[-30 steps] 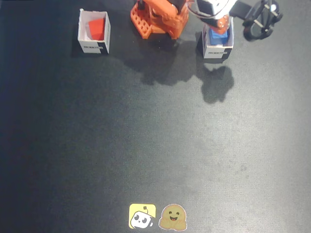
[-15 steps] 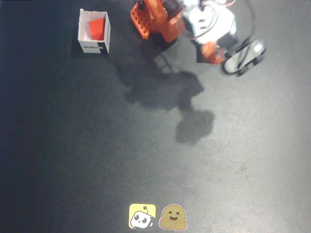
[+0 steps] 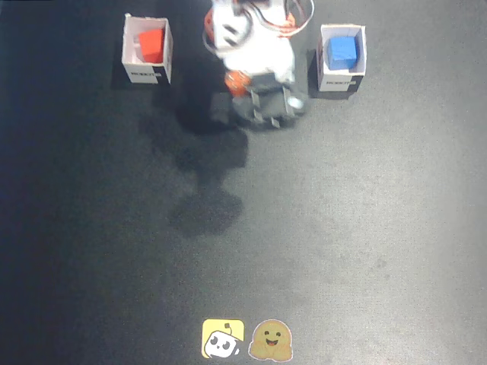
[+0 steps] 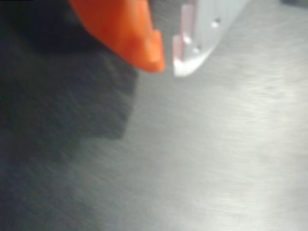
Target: Put the red cube in the right box and the blue cube in the left box.
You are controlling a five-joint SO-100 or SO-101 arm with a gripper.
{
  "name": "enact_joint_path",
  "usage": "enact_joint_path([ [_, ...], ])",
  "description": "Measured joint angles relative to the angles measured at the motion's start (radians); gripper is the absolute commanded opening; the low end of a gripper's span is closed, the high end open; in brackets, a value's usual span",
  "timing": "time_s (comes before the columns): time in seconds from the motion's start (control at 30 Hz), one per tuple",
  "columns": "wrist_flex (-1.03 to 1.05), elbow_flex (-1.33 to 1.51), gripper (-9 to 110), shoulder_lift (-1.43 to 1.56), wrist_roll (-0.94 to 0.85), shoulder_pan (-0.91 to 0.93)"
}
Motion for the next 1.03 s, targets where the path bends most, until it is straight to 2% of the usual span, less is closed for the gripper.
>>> enact_joint_path([
  [0.13, 0.011, 0.094, 0, 0.161, 0.002, 0.023],
  [0.33, -0.035, 0.176, 0, 0.170, 0.006, 0.031],
  [1.03, -0.035, 0.178, 0, 0.170, -0.009, 0.052],
])
